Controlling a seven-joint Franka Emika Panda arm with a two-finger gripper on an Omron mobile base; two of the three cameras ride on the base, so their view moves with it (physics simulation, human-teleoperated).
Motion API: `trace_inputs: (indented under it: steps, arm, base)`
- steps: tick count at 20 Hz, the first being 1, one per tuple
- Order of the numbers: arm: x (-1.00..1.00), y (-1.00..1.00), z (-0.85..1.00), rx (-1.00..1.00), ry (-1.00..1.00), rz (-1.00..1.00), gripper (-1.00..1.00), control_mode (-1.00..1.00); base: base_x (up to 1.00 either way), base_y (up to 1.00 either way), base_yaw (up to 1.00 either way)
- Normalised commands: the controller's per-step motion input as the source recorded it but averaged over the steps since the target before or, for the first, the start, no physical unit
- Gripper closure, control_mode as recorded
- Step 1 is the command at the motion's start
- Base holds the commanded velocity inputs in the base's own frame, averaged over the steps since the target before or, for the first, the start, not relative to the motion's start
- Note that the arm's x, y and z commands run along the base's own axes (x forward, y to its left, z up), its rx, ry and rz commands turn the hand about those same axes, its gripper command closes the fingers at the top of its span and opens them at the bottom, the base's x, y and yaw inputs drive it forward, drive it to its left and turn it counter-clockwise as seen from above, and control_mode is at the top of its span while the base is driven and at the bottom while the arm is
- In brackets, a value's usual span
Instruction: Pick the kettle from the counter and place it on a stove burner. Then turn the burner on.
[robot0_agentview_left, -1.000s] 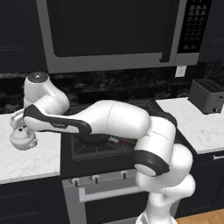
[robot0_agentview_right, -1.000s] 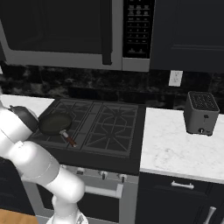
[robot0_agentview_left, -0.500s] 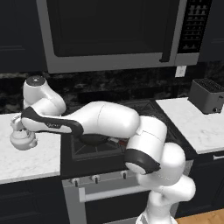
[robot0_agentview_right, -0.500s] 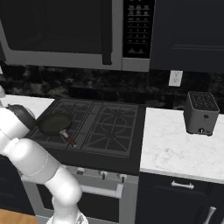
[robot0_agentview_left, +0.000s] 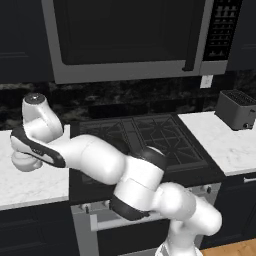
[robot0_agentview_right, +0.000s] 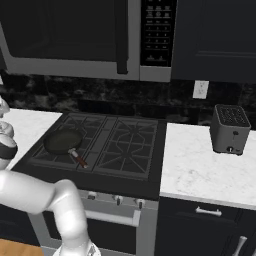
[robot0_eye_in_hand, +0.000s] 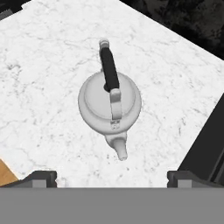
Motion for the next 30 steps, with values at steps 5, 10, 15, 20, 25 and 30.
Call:
trace_inputs:
  steps: [5, 10, 15, 20, 25, 30]
  arm:
    - [0.24, 0.31, -0.09, -0.03, 0.00, 0.00, -1.00, -1.00]
    - [0.24, 0.28, -0.32, -0.04, 0.00, 0.01, -1.00, -1.00]
    - [0.37, 0.16, -0.26, -0.03, 0.00, 0.01, -1.00, -1.00]
    - [0.42, 0.00, -0.22, -0.04, 0.00, 0.01, -1.00, -1.00]
    - [0.24, 0.00, -0.20, -0.03, 0.02, 0.02, 1.00, -1.00]
    - [0.02, 0.00, 0.00, 0.00, 0.00, 0.00, 1.00, -1.00]
  base:
    - [0.00, 0.00, 0.00]
    - [0.00, 0.00, 0.00]
    - [0.00, 0.00, 0.00]
    - [0.00, 0.00, 0.00]
    - [0.00, 0.00, 0.00]
    - [0.00, 0.00, 0.00]
